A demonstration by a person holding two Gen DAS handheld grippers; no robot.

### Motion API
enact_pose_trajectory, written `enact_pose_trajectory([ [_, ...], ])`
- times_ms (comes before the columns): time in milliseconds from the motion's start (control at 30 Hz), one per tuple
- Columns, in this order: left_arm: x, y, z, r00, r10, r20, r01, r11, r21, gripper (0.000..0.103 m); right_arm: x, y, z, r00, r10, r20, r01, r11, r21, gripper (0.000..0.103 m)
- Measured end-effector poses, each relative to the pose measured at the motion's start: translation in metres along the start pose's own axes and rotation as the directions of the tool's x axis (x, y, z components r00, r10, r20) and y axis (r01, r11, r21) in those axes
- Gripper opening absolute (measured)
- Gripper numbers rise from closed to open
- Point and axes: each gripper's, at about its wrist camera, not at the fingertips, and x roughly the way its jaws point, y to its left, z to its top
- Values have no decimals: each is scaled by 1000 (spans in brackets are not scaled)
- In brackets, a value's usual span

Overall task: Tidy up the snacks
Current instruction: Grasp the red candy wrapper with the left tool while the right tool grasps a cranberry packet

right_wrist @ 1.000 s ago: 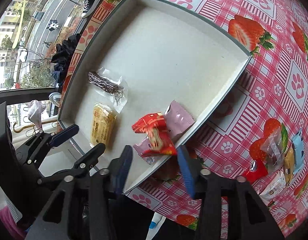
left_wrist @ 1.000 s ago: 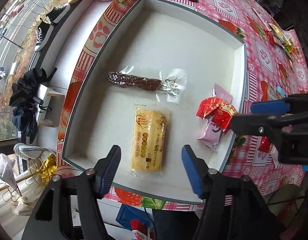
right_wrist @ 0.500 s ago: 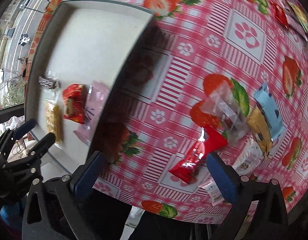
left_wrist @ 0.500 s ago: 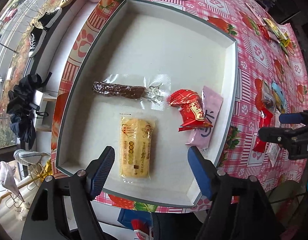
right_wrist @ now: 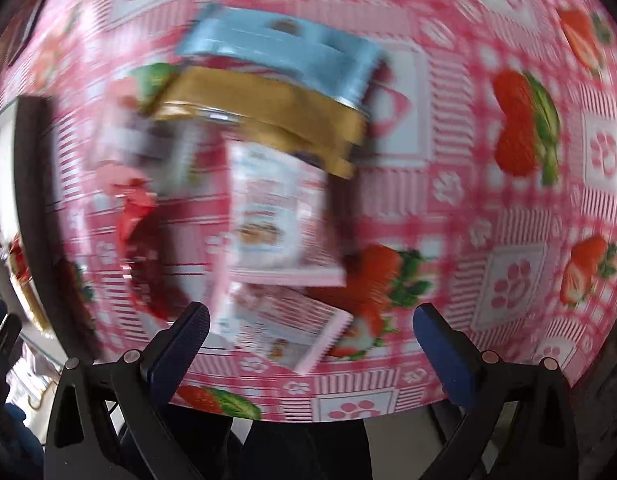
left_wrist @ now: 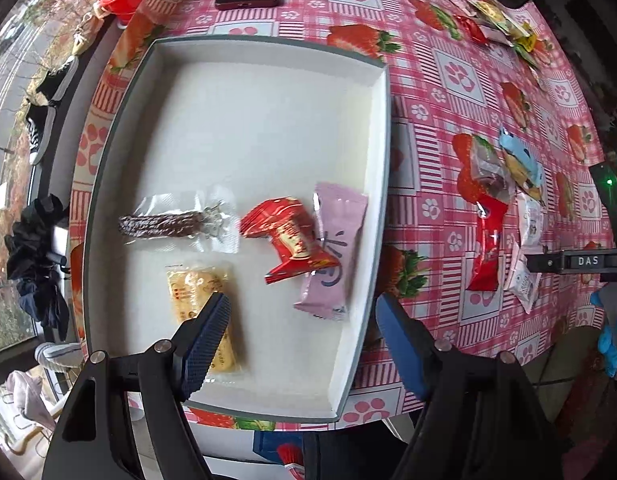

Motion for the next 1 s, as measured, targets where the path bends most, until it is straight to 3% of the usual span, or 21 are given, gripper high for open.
enact_pose_trajectory([
  [133,-2,-20,6,1000,-29,-1,29,997,65,79,6,-19,-6,1000,10,-1,-10,1000,-2,102],
  [367,7,-56,7,997,-55,-51,63,985,159,79,16,18,-32,999,-22,33,31,960,-278,102],
  [500,13,-66,5,995,-55,-88,70,984,167,79,28,41,-41,999,-35,33,45,931,-363,102],
  [700,16,-77,6,992,-56,-117,74,984,164,79,33,57,-43,991,-104,87,131,895,-425,103],
  [900,24,-92,12,989,-59,-132,79,985,153,79,35,72,-28,992,-121,40,126,898,-421,103],
  [1000,29,-99,15,987,-67,-146,87,987,136,79,21,76,-20,991,-105,80,129,889,-438,89],
])
